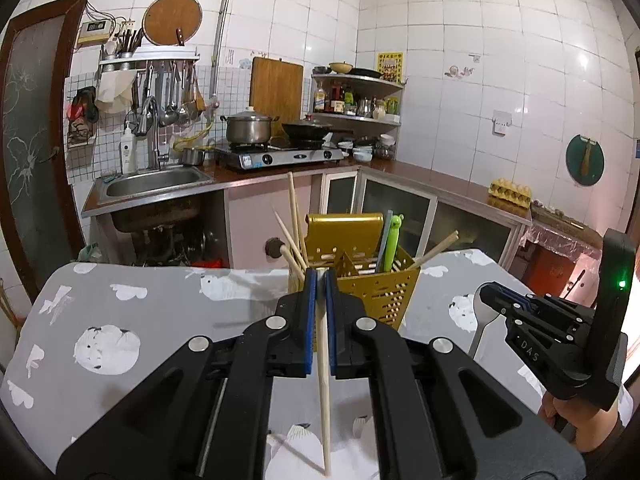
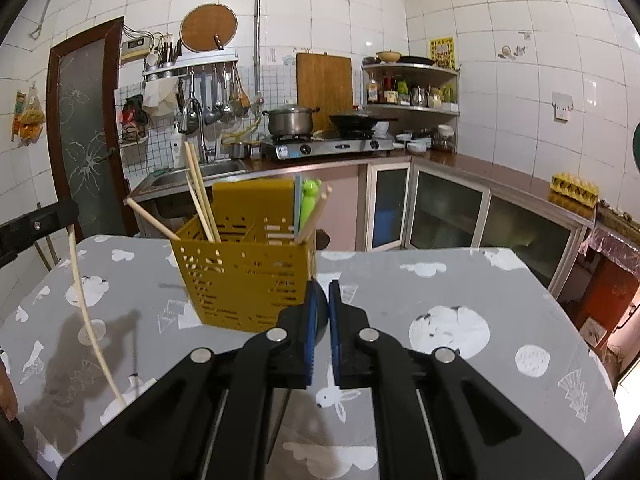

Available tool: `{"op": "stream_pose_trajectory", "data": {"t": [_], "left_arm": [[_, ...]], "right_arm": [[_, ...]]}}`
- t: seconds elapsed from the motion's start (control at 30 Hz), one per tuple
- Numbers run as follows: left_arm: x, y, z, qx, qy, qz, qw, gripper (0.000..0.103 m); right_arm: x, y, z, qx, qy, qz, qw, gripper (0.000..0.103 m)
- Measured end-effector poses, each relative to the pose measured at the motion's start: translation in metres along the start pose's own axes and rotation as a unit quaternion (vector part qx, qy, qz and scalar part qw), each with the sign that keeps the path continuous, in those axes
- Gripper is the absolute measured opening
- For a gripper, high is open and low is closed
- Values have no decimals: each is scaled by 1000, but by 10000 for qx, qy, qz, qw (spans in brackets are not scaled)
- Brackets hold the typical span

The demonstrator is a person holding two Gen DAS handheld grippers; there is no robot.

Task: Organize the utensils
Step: 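Lift both chopsticks and carry them toward the yellow holder, then lower the chopsticks into the holder with both grippers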

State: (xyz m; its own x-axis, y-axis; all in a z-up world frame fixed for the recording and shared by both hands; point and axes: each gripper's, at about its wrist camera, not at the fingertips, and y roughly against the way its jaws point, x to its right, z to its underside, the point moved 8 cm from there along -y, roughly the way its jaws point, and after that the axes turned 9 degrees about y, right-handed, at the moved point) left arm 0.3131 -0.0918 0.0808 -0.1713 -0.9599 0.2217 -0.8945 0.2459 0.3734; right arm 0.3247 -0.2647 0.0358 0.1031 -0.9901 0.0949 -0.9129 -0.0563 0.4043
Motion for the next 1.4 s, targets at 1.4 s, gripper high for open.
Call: {"op": "stream_pose_trajectory", "data": {"t": [1.4], "left_arm": [[25, -100, -126, 817, -185, 101, 9964, 3]], "right_arm": [[6, -94, -147, 731, 190, 825, 9937, 6]]}}
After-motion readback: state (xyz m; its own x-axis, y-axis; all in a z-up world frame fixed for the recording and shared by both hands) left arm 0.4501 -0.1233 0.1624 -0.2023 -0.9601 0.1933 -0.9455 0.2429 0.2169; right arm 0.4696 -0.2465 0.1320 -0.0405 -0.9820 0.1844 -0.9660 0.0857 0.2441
